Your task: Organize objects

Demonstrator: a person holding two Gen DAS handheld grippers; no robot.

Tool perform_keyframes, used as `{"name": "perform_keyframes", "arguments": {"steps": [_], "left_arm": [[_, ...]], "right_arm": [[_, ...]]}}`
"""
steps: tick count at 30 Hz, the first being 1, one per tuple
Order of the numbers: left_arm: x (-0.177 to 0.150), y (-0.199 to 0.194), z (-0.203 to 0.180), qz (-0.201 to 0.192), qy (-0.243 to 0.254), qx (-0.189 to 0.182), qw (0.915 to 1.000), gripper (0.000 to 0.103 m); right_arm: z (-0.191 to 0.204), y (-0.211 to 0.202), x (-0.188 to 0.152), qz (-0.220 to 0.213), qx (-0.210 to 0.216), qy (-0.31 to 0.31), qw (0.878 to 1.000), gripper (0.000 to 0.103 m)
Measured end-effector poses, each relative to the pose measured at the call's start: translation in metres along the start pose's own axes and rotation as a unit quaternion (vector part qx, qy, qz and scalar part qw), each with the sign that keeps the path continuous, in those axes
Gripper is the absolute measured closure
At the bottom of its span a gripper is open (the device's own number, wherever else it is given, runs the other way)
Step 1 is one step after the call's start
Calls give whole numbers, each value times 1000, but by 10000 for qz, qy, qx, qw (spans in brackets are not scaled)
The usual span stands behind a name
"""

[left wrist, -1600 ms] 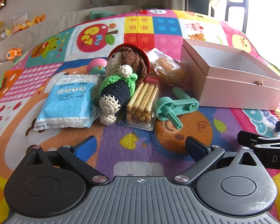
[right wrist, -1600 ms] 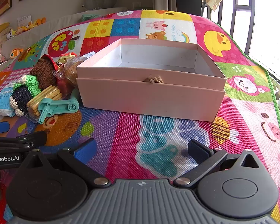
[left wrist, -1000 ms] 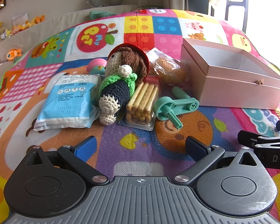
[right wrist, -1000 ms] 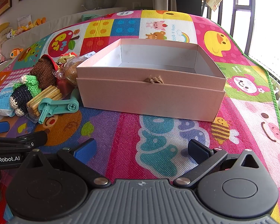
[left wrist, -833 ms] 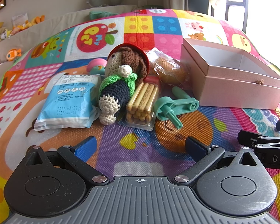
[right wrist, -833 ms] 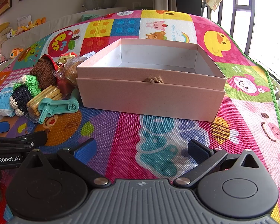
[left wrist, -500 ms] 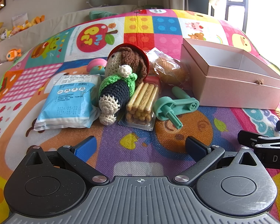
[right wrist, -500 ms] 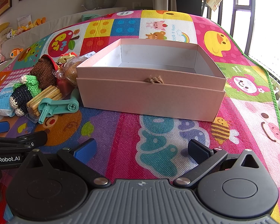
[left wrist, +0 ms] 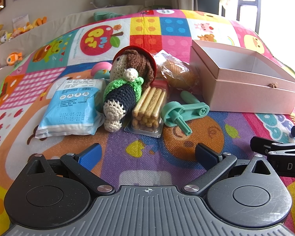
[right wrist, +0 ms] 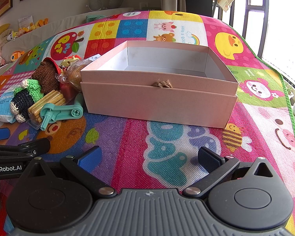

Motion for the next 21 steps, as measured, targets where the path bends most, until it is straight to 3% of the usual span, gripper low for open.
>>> {"name": "perform_keyframes", "arguments": {"steps": [21], "left_arm": [[1,4,1,0,3,3,10000,0]], "right_arm": [[-1,-1,0,1,11,10,10000,0]]}}
Point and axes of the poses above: each gripper's, at about its wrist camera, not at the fingertips, and y roughly the way its jaws point, z to its left, x to its top, the point moved 2 cm from there along y, roughly the way its jaws point, and after that the axes turned 7 degrees about -x, right-handed, at the moved point
